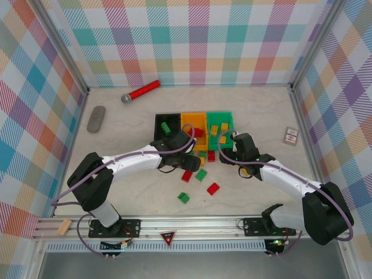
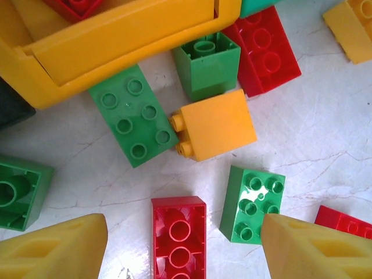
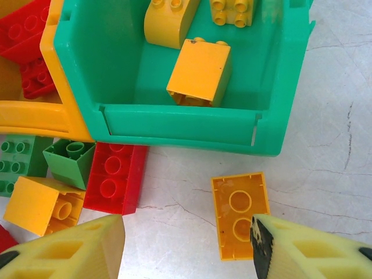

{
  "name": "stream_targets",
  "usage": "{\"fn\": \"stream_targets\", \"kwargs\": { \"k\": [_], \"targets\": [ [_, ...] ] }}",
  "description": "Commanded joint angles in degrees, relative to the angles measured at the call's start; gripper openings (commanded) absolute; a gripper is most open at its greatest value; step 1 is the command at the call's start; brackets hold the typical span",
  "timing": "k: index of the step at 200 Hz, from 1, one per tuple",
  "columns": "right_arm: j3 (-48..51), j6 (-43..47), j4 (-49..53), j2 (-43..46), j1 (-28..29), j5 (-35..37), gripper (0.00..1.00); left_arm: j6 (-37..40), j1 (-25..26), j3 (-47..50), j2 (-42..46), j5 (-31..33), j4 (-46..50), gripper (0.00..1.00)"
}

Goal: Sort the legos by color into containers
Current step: Pick up the lego from the middle-left of the table.

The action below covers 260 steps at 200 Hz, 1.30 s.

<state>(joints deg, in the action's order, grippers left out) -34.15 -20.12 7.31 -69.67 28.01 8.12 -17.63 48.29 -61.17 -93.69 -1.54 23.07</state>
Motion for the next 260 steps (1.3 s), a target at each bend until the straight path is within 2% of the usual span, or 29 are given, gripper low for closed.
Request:
{"fn": "stream_targets", "kwargs": {
  "k": [1,19,89,120,143,184,220,260],
  "targets": [
    [0.54,-0.27,-0.92,-0.2,-0.41,0.23,0.6,2.1,0.26,0.88,-0.35,-2.7,2.73,0.7],
    [0.66,-0.27,-0.98,0.05,-0.36,0.26,0.6,2.79,0.93,0.08,-2.25,-2.89,4.69,0.67],
    [0.79,-0.28,-0.9,0.25,-0.39,0.49,0.6,4.0,3.56,-2.99,-8.56,5.13,10.28,0.62],
    [0.99,-0.31,-0.97,0.67,-0.34,0.45,0.6,3.72,4.0,-3.43,-8.9,5.11,10.05,0.45],
    [0.82,-0.27,-0.52,0.76,-0.37,0.77,0.6,2.99,4.09,-2.99,-7.51,5.2,8.89,0.39],
    [0.88,-0.46,-0.59,0.93,-0.3,0.39,0.6,0.08,4.09,-2.15,-3.76,2.66,3.68,0.36],
    [0.85,-0.44,-0.46,1.24,-0.32,0.34,0.6,-0.11,4.09,-4.2,-1.15,6.82,3.21,0.34],
    [0.86,-0.54,-0.45,1.53,-0.35,0.16,0.6,0.4,2.97,-11.97,-2.85,12.45,5.48,0.33]
  ]
}}
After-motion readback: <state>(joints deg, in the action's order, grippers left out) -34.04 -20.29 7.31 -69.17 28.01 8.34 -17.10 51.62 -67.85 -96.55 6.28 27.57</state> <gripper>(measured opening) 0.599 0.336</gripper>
